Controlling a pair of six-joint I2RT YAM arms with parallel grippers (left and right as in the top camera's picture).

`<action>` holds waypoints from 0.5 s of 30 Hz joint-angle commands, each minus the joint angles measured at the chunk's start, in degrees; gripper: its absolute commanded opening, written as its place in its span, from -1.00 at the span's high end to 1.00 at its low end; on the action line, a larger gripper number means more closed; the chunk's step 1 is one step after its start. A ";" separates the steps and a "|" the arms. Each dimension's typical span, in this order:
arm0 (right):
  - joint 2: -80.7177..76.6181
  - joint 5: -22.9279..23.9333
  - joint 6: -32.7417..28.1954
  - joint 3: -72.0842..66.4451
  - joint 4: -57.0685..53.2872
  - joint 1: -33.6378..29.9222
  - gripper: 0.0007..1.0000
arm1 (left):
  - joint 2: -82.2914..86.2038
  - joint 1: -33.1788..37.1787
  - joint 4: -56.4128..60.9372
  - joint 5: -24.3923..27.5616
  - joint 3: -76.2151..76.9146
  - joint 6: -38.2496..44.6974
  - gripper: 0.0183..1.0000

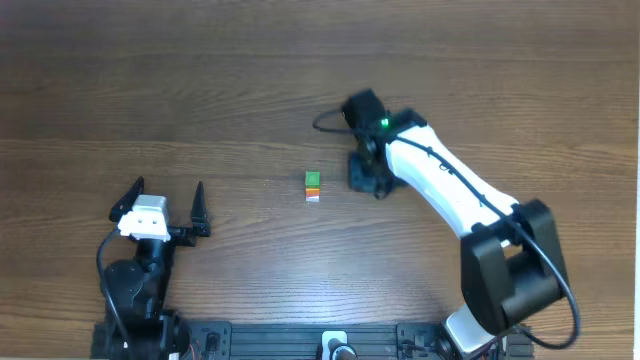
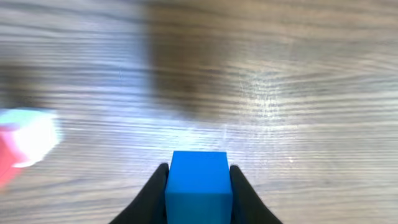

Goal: Stack Cubes

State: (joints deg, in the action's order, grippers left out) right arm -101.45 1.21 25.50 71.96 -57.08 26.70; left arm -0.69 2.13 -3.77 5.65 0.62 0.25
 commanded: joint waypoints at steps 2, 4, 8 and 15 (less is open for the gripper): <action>3.63 2.95 1.73 16.79 -7.54 5.40 0.96 | 0.33 0.39 -0.07 0.52 -0.31 0.83 -1.00; 3.43 3.85 4.44 20.09 -9.81 7.54 0.98 | 0.33 0.39 -0.04 0.52 -0.31 0.85 -1.00; 0.55 6.43 10.29 25.09 -15.65 12.68 0.98 | 0.31 0.39 -0.07 0.52 -0.31 0.83 -1.00; -4.70 6.10 13.79 26.73 -16.02 16.65 0.98 | 0.33 0.39 -0.07 0.52 -0.31 0.85 -1.00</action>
State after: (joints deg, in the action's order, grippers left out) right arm -103.11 6.11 35.68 97.30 -73.03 41.87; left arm -0.69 2.13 -3.77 5.65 0.62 0.25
